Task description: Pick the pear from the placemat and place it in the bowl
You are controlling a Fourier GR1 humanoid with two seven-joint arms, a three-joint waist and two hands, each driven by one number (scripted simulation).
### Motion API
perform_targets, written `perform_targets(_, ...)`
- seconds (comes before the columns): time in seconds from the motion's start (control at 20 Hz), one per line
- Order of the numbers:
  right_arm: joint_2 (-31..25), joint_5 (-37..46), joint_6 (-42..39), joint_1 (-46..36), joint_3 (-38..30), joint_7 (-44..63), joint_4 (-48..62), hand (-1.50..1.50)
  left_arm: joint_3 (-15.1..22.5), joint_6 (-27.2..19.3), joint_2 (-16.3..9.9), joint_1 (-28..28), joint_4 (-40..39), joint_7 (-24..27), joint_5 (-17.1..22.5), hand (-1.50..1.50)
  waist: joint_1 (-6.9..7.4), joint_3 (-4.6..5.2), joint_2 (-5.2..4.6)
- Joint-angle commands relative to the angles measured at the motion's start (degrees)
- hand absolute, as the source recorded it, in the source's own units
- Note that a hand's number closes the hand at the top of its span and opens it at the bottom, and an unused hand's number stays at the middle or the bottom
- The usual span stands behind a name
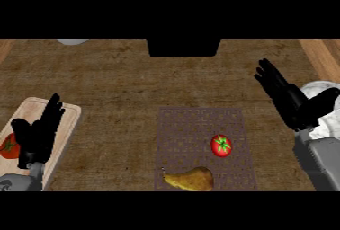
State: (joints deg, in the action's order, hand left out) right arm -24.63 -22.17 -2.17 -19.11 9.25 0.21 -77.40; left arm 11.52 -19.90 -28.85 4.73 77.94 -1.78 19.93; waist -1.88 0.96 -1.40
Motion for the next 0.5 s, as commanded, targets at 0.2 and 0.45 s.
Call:
perform_targets(0.2,-6.29,20.41,-19.70,-8.03,25.14,-10.16,-14.21,1.50,4.16,3.02,3.14,5.73,3.68,2.53,-1.37,0.00,5.42,-0.31,3.23)
perform_targets(0.45,-2.54,30.88,-12.68,-7.25,29.82,-30.50,-25.29,-1.50,6.19,2.98,7.20,5.42,5.29,3.87,-0.74,0.00,2.31,-1.41,2.34)
